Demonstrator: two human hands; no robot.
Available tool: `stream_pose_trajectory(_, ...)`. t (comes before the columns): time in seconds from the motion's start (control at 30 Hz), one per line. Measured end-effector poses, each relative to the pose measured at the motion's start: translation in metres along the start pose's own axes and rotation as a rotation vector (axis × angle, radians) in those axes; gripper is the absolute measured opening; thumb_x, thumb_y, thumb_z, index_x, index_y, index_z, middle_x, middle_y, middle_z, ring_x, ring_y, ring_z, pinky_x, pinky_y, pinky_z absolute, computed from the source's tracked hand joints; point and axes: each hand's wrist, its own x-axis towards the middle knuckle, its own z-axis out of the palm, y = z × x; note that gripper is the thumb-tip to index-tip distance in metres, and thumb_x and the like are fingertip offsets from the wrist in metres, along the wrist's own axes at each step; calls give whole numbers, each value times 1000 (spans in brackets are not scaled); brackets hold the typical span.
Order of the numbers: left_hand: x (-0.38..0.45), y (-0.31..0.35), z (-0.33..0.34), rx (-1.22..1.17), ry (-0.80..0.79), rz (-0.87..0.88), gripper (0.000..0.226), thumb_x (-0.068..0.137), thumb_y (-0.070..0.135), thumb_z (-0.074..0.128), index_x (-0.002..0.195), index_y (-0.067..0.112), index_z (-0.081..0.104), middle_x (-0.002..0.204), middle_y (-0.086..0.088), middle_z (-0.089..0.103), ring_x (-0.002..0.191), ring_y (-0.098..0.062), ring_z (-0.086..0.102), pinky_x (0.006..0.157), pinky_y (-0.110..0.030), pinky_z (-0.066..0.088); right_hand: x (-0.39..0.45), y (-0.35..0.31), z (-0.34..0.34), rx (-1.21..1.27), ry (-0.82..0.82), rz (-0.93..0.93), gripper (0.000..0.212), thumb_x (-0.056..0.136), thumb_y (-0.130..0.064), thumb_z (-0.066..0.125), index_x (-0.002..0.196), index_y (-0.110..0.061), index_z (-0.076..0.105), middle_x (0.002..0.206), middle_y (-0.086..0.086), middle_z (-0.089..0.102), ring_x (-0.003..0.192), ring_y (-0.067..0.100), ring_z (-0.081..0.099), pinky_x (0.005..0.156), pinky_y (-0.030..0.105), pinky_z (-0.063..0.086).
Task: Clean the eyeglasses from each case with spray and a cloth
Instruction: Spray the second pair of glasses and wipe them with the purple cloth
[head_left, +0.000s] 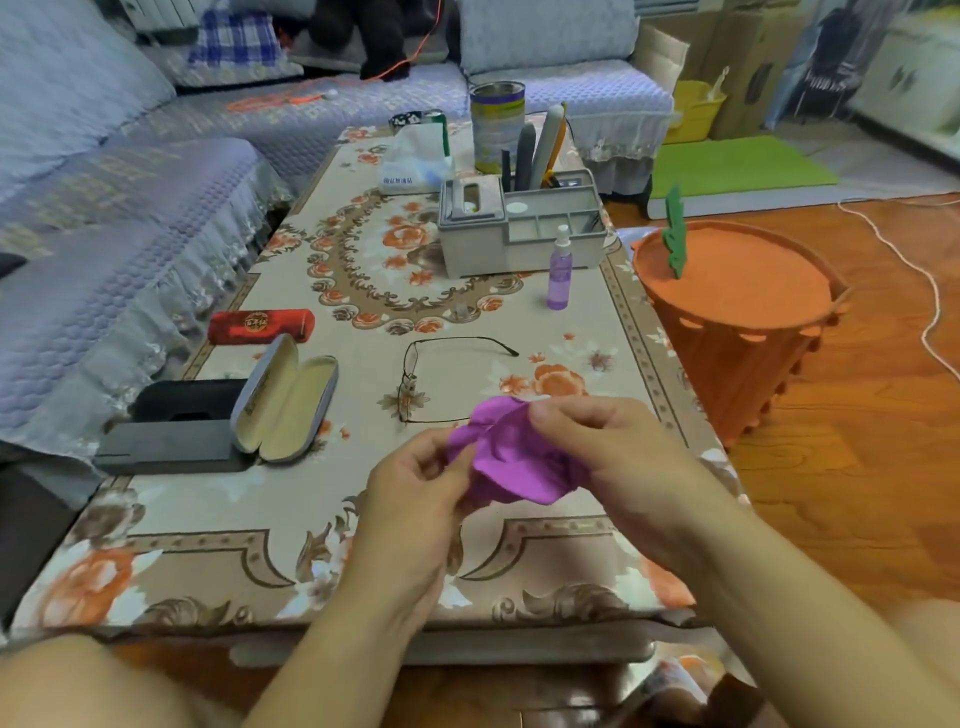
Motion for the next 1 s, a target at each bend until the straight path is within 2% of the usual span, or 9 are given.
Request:
stream_pose_trajectory(0.1, 6, 11, -14, 215, -46, 130, 16, 96, 17, 63, 102, 20, 78, 97, -3, 78, 97, -18, 72, 93, -38, 53, 1, -6, -14, -103, -88, -16, 22, 99, -20, 60, 99, -13, 81, 98, 3, 77, 89, 15, 67, 86, 32, 48)
stream_pose_trajectory(0.2, 14, 27, -24, 386, -216, 194, 21, 97, 22, 60, 106, 22, 79, 103, 5, 77, 105, -8, 69, 96, -29, 47, -2, -17, -27, -176, -244, -55, 22, 98, -14, 60, 99, -5, 80, 106, 4, 77, 95, 13, 68, 86, 25, 49)
stream_pose_trajectory(0.33, 31, 35, -32, 343, -335, 335, 26, 90, 25, 62, 109, 31, 79, 121, 9, 70, 123, -6, 60, 102, -21, 45, -2, -28, -34, -233, -196, -175, 25, 91, -20, 63, 99, -6, 81, 118, -5, 74, 115, 4, 64, 91, 12, 47)
stream_pose_trajectory(0.43, 41, 32, -39, 144, -400, 367, 30, 89, 40, 70, 116, 26, 76, 136, 0, 64, 136, -16, 52, 110, -30, 43, 4, -28, -35, -72, -96, -186, 27, 97, -18, 57, 92, -7, 81, 105, 7, 76, 104, 16, 69, 95, 26, 51)
stream_pose_trajectory(0.57, 41, 30, -46, -248, -504, 145, 34, 78, 36, 82, 103, 12, 78, 118, -12, 72, 114, -25, 67, 93, -36, 56, 13, -25, -34, 117, 111, -52, 29, 102, -21, 54, 88, -12, 77, 86, 16, 67, 74, 22, 64, 64, 25, 52)
stream_pose_trajectory(0.7, 35, 32, -36, -455, -408, -56, 23, 97, 25, 56, 99, 7, 70, 92, -13, 70, 86, -19, 69, 84, -32, 58, 16, -17, -26, -11, 212, 4, 33, 104, -26, 53, 78, -18, 72, 76, 3, 66, 72, 19, 58, 68, 33, 39)
stream_pose_trajectory(0.83, 37, 32, -30, -390, -242, -184, 34, 100, 33, 49, 109, 7, 69, 96, -19, 70, 78, -22, 71, 79, -38, 61, 20, -10, -24, -134, 261, 62, 31, 105, -29, 52, 83, -16, 69, 63, -8, 61, 58, 11, 52, 56, 28, 37)
stream_pose_trajectory(0.93, 33, 33, -31, -325, -250, -307, 46, 104, 47, 40, 130, 13, 59, 113, -19, 73, 95, -29, 74, 85, -51, 60, 18, -10, -23, -106, 252, 73, 27, 105, -22, 53, 85, -17, 69, 69, 0, 66, 62, 17, 57, 56, 29, 40)
stream_pose_trajectory(1.0, 33, 35, -31, -222, -246, -241, 36, 102, 24, 53, 137, 18, 57, 117, -18, 71, 94, -27, 74, 80, -44, 63, 18, -11, -25, -102, 189, 86, 17, 103, -9, 53, 100, -14, 69, 86, 11, 70, 77, 24, 62, 68, 38, 48)
